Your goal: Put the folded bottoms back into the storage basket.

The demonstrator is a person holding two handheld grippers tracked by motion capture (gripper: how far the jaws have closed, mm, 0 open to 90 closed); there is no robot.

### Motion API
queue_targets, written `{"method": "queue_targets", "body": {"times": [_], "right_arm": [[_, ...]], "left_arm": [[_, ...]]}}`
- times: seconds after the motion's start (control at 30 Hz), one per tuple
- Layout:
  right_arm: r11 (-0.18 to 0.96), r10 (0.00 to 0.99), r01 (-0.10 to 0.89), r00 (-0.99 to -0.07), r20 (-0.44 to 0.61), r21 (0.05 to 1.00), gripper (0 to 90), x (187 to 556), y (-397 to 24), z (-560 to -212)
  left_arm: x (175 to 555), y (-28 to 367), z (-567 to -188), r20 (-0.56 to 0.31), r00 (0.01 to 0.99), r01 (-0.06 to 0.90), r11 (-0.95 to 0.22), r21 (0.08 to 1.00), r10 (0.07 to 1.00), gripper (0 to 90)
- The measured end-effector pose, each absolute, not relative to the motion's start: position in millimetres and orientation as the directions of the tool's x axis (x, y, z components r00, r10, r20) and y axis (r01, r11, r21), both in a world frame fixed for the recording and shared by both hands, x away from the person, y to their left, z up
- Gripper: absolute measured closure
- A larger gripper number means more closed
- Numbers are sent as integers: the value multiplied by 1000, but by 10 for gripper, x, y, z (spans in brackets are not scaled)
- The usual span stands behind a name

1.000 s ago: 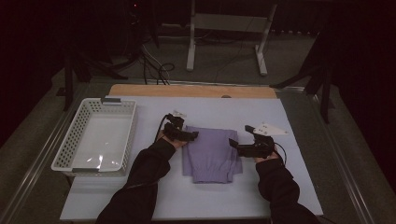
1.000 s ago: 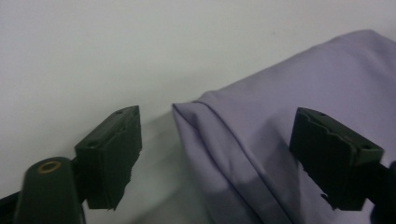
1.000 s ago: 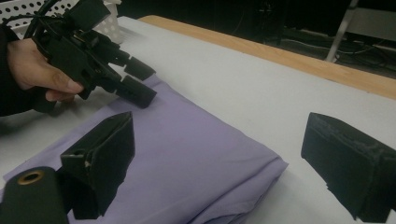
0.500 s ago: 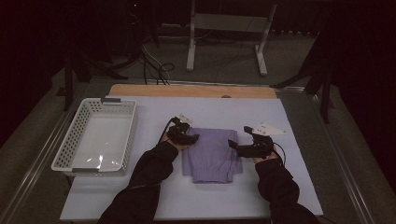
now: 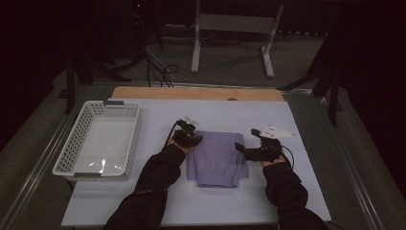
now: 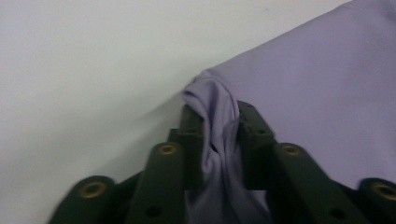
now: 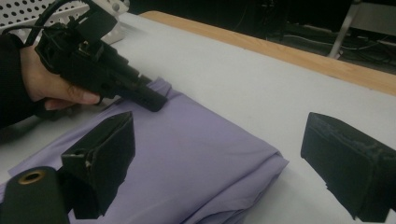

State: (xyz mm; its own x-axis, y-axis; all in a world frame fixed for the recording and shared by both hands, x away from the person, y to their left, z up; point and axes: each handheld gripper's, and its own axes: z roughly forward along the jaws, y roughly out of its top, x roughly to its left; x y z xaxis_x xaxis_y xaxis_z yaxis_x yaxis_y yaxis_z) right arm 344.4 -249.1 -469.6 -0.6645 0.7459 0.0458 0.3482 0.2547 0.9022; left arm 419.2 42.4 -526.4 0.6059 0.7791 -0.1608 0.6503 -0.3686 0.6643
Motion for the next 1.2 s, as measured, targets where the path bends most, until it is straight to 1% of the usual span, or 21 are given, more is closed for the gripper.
{"method": "queue_targets", "body": {"times": [0.13, 0.23, 0.37, 0.43, 0.47, 0.53, 0.73, 0.9, 0.97, 1.07, 1.1, 1.2], "right_arm": [[249, 747, 340, -664, 44, 907, 101, 3446, -2517, -4666], [241, 747, 337, -663, 47, 910, 102, 3444, -2537, -4639], [229, 746, 329, -664, 52, 916, 102, 3460, -2564, -4609], [231, 748, 324, -662, 46, 918, 132, 3471, -2570, -4603], [232, 748, 321, -663, 42, 918, 131, 3480, -2576, -4602], [233, 753, 321, -657, 39, 918, 131, 3499, -2584, -4598], [206, 751, 331, -657, 68, 921, 130, 3592, -2587, -4593], [202, 743, 395, -658, 123, 896, 121, 3798, -2525, -4701], [209, 748, 445, -646, 150, 871, 122, 3886, -2505, -4780], [241, 754, 477, -640, 146, 845, 145, 4003, -2470, -4903], [248, 748, 476, -647, 145, 844, 128, 4039, -2469, -4940], [248, 751, 516, -637, 174, 820, 134, 4141, -2483, -5037]], "left_arm": [[4172, 392, -5247, -148, 613, 646, -384, 660, 776, 840], [4131, 384, -5210, -145, 621, 638, -390, 664, 770, 858], [4071, 408, -5128, -158, 624, 622, -364, 693, 765, 861], [4050, 430, -5082, -182, 618, 619, -331, 712, 765, 861], [4040, 434, -5062, -188, 620, 617, -326, 716, 761, 861], [4015, 434, -5029, -178, 626, 606, -330, 724, 759, 861], [4001, 442, -5031, -192, 623, 608, -315, 729, 758, 861], [3986, 466, -5011, -196, 629, 608, -317, 728, 752, 861], [3979, 474, -5001, -193, 631, 606, -322, 728, 751, 861], [3973, 481, -4989, -196, 631, 604, -317, 731, 751, 860], [3972, 479, -4987, -196, 631, 605, -317, 731, 751, 861], [3970, 475, -4988, -198, 633, 605, -319, 730, 748, 861]]}}
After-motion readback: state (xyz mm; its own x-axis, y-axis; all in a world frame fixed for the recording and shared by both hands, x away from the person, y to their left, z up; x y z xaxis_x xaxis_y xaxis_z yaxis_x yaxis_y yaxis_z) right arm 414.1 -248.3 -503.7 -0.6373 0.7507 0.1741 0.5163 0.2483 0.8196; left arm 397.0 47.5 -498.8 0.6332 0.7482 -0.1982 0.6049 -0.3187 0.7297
